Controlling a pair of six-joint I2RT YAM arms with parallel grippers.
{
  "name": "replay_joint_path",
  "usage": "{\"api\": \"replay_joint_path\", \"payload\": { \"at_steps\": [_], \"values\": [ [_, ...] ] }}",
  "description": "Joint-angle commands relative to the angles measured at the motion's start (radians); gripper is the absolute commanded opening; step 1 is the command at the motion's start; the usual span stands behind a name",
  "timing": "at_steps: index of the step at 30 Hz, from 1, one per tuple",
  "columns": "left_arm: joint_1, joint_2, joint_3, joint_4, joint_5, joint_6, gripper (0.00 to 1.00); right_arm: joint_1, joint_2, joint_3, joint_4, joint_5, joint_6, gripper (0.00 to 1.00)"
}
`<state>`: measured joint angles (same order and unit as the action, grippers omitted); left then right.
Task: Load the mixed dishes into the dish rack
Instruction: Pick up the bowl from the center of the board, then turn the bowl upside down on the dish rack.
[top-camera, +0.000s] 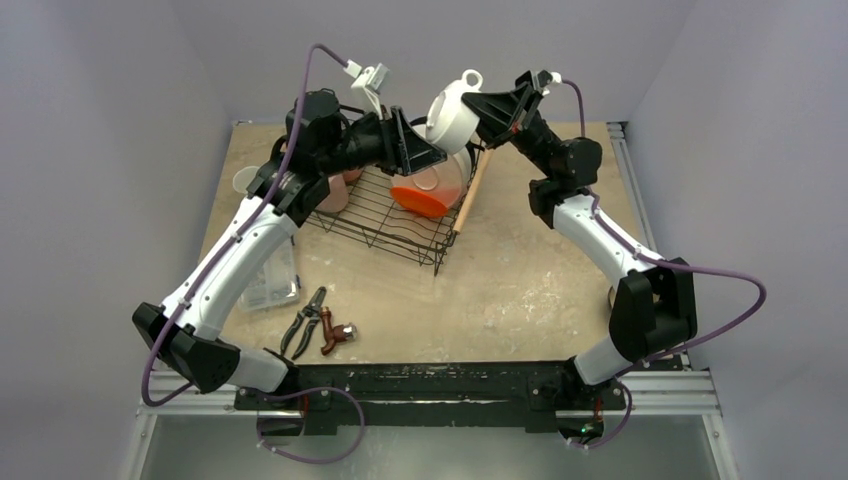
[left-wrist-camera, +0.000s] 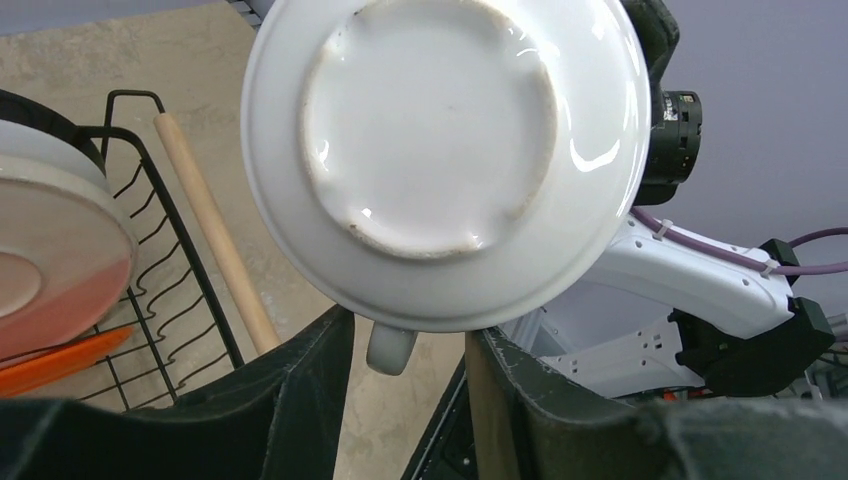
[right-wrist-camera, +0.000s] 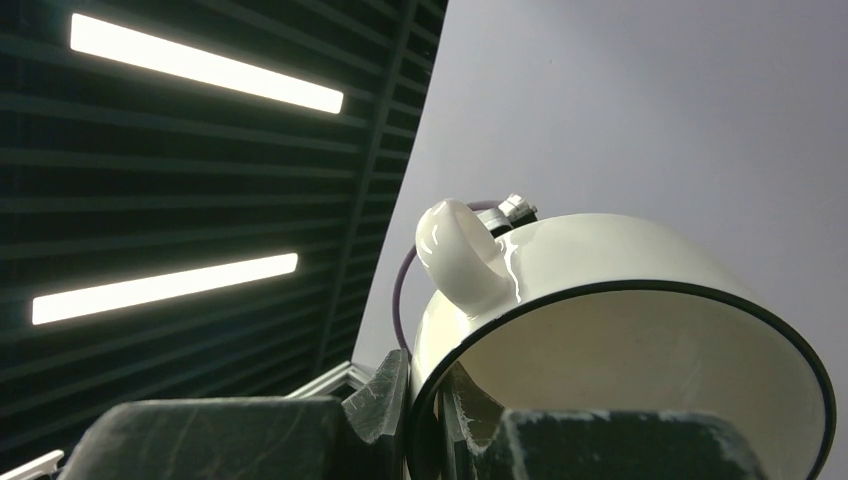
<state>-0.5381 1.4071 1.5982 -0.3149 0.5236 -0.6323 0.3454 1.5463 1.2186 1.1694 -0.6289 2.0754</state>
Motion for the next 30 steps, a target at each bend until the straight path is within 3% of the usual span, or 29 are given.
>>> {"api": "replay_joint_path", "payload": {
  "at_steps": [1,5,11,14,18,22,29,30],
  "values": [
    [-0.001,0.008,0.047,0.102,0.006,0.011,0.42,0.007,-0.068,0.012,0.114,0.027,0.281,0.0],
    [-0.002,-0.003,-0.004,0.211,0.027,-0.004,0.39,0.007,-0.065,0.014,0.122,0.038,0.293,0.0],
    [-0.003,-0.005,-0.053,0.342,0.061,0.012,0.45,0.007,-0.062,0.012,0.133,0.06,0.321,0.0],
    [-0.003,0.001,-0.056,0.37,0.064,0.026,0.44,0.008,-0.063,0.008,0.138,0.071,0.331,0.0],
    [-0.003,0.02,-0.054,0.418,0.074,0.022,0.28,0.013,-0.062,-0.006,0.151,0.091,0.348,0.0],
    [-0.003,0.024,-0.06,0.435,0.064,0.023,0.0,0.013,-0.057,-0.014,0.164,0.103,0.36,0.0],
    [-0.002,-0.043,-0.132,0.426,-0.002,0.03,0.0,0.012,-0.041,-0.016,0.18,0.104,0.364,0.0],
    [-0.001,-0.052,-0.14,0.425,-0.009,0.025,0.0,0.013,-0.038,-0.016,0.18,0.097,0.358,0.05]
  ]
}}
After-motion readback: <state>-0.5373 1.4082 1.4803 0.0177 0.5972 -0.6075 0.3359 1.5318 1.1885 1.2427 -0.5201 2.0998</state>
